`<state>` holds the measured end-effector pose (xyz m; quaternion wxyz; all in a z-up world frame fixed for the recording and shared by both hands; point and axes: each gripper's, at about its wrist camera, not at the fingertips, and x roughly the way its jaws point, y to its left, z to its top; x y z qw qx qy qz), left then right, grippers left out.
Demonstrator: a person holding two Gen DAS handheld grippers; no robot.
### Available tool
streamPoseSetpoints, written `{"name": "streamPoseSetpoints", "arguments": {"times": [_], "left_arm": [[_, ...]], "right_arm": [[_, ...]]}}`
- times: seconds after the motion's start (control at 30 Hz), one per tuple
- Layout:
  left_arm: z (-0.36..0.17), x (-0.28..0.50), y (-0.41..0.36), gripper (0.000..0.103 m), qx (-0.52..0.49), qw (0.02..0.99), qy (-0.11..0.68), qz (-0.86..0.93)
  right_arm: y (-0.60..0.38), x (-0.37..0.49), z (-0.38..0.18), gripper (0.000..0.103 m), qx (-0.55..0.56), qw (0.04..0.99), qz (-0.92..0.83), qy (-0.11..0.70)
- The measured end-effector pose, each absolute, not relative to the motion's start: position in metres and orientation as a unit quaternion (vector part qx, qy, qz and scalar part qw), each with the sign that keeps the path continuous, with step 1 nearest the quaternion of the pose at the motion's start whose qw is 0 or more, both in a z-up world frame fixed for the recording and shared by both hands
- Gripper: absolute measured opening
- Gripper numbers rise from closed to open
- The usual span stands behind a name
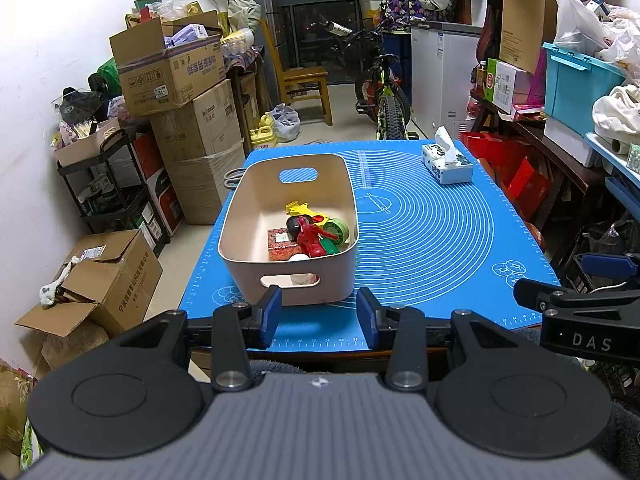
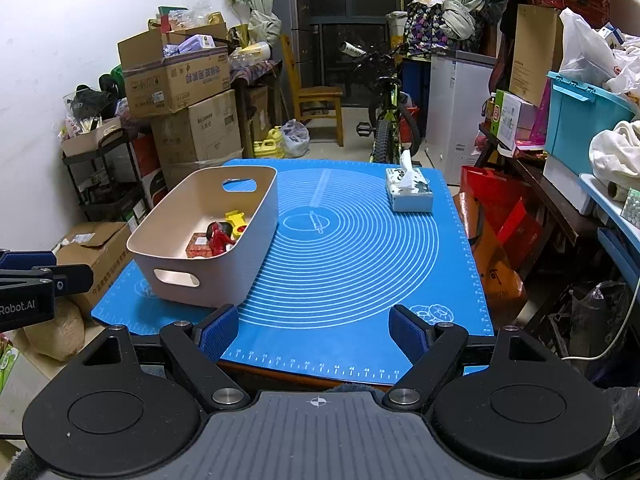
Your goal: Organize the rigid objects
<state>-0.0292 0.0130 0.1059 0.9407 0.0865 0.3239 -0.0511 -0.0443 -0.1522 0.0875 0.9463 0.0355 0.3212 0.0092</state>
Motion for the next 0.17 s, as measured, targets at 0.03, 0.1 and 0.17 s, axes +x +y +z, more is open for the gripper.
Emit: {"name": "streamPoseSetpoints", "arguments": {"times": [0.03, 0.1, 0.17], "left_arm": [[0.1059, -0.0293, 0.0131, 0.044, 0.086, 0.941, 0.324, -0.051], [0.1062, -0.0293, 0.0128, 0.044, 0.086, 0.941, 0.324, -0.051], [0.1061, -0.0293, 0.0132, 0.051, 0.086, 0.941, 0.324, -0.051]], "right_arm": [[-0.1523, -0.0442, 0.0876, 0.085, 0.035, 0.946, 0.009, 0.321], [-0.1525, -0.0442, 0.0876, 0.085, 0.035, 0.946, 0.009, 0.322], [-0.1527, -0.0442, 0.0877, 0.085, 0.036, 0.946, 0.010, 0.322]]}}
